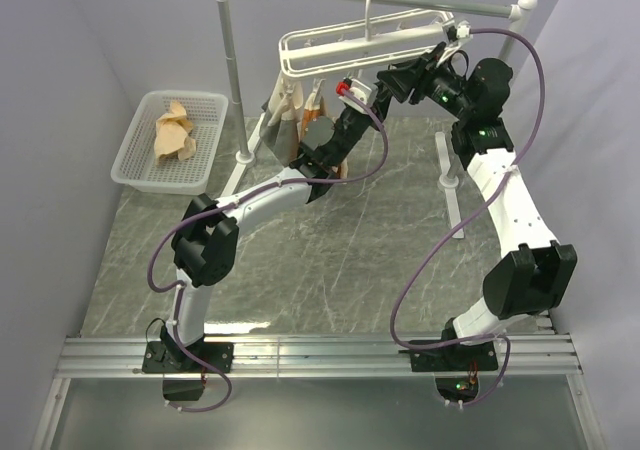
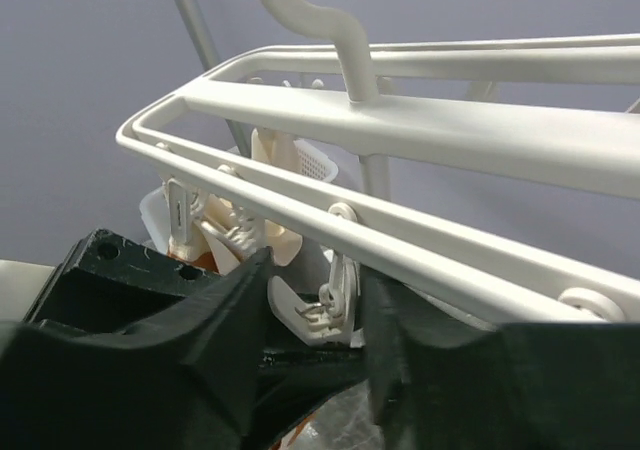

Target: Clip the underwear to the hanger

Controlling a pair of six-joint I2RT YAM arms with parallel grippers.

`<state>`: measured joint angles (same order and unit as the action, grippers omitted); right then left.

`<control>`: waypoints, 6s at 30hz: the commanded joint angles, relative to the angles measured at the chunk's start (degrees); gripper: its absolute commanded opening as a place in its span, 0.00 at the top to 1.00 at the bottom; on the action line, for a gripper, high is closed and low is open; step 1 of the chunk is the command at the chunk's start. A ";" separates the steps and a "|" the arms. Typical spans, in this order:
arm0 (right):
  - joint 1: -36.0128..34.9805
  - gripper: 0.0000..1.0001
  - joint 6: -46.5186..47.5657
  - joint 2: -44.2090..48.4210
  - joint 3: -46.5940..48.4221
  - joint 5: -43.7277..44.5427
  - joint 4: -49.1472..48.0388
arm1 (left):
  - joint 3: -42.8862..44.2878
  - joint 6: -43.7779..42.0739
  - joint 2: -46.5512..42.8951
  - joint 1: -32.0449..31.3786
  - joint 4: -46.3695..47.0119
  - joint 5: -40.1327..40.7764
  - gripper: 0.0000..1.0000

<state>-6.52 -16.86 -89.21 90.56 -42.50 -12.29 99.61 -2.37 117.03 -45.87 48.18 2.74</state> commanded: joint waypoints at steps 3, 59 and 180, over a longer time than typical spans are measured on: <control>-0.86 0.60 4.03 -0.62 4.27 2.16 0.08 | -0.38 -0.27 -3.30 -0.19 -0.99 -2.30 0.96; -2.70 1.00 5.26 2.11 2.60 3.12 3.42 | 23.52 -66.98 -5.41 4.82 -100.93 -25.44 0.01; -3.41 1.00 4.73 3.16 1.37 2.95 3.33 | 20.12 -71.64 -6.26 12.29 -90.04 -28.75 0.99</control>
<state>-9.41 -11.29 -87.29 91.55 -38.59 -9.04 124.14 -77.97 121.16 -34.06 -50.24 -19.05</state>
